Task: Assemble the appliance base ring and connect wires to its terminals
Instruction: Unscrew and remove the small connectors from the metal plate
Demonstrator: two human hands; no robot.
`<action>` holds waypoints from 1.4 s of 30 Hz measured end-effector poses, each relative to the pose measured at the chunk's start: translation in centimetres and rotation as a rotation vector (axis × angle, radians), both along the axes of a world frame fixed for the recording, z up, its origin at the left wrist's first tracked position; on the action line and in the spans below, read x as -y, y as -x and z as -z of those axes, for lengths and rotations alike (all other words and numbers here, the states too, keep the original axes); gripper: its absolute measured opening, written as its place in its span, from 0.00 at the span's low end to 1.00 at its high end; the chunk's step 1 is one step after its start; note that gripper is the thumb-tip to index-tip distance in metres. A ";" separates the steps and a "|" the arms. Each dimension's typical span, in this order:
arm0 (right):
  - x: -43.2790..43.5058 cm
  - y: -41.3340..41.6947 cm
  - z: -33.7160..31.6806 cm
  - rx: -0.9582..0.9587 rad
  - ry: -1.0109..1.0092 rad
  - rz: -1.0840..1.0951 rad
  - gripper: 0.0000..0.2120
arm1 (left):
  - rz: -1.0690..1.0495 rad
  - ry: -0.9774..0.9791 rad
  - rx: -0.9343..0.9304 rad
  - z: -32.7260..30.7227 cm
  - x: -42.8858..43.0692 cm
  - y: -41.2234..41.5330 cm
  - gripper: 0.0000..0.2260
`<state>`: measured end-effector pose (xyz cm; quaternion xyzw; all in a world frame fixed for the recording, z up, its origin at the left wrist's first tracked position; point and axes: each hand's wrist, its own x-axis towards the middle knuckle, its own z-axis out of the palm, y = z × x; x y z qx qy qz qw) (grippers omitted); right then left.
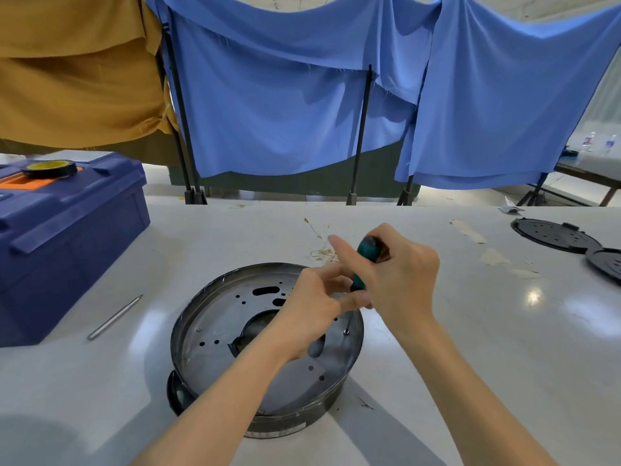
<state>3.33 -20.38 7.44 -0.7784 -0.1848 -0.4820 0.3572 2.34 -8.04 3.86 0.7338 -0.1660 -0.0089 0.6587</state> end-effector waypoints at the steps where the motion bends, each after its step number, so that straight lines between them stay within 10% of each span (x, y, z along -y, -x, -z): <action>1: -0.2 0.2 0.1 0.001 0.022 0.033 0.23 | 0.009 0.016 -0.012 0.1 0.0 0.0 0.04; 7: 1.3 0.0 -0.9 -0.468 -0.132 -0.531 0.10 | 0.058 0.052 -0.074 -0.2 -0.4 0.3 0.10; 16: -0.3 -0.6 -0.3 -0.076 -0.037 -0.096 0.14 | -0.064 0.012 -0.029 -0.1 0.1 -0.1 0.03; 21: 1.2 -0.8 -1.3 -0.494 -0.146 -0.668 0.08 | -0.017 0.065 -0.048 0.1 -0.4 -0.2 0.13; 31: -0.4 -1.0 0.0 0.038 0.002 0.037 0.16 | 0.073 0.153 -0.031 0.3 0.1 -0.4 0.07; 37: 2.1 -1.0 -2.3 -0.560 -0.022 -0.640 0.10 | 0.104 0.231 -0.086 0.2 -0.8 -0.2 0.13; 42: 1.6 -0.9 -2.0 -0.541 -0.113 -0.575 0.10 | 0.097 0.286 -0.115 0.2 -0.9 -0.4 0.11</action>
